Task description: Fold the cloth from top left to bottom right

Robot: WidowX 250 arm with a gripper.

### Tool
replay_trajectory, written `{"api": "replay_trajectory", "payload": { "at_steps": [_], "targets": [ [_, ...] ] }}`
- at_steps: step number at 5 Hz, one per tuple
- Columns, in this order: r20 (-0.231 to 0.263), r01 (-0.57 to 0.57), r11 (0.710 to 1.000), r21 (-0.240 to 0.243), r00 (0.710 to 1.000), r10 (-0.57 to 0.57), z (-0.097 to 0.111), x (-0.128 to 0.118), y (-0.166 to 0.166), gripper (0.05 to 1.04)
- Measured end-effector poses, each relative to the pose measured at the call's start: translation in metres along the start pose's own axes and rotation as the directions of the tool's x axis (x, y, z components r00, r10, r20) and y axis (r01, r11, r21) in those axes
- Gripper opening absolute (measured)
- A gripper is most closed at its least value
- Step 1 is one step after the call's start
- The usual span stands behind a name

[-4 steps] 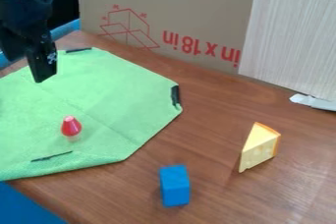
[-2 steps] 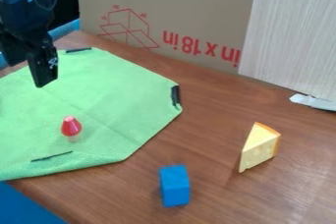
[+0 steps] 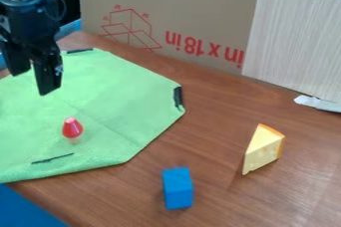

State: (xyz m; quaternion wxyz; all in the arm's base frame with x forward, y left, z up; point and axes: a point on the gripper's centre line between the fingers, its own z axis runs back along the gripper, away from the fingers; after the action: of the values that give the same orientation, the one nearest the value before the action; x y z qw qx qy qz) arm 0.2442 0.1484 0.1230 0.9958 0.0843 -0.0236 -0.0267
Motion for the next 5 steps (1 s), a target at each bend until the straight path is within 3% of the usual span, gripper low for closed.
{"api": "replay_trajectory", "payload": {
  "at_steps": [1, 2, 3, 4, 5],
  "targets": [
    [-0.033, -0.031, 0.998, -0.054, 0.999, 0.029, -0.015, 0.029, 0.038, 1.000],
    [-0.044, -0.013, 0.997, -0.076, 0.999, 0.010, -0.020, 0.041, 0.065, 1.000],
    [0.013, 0.123, 0.989, -0.087, 0.992, -0.122, -0.028, 0.055, 0.090, 1.000],
    [0.135, 0.215, 0.971, -0.100, 0.970, -0.201, -0.039, 0.048, 0.117, 1.000],
    [0.197, 0.268, 0.959, -0.089, 0.949, -0.247, -0.054, 0.061, 0.133, 1.000]
  ]
}}
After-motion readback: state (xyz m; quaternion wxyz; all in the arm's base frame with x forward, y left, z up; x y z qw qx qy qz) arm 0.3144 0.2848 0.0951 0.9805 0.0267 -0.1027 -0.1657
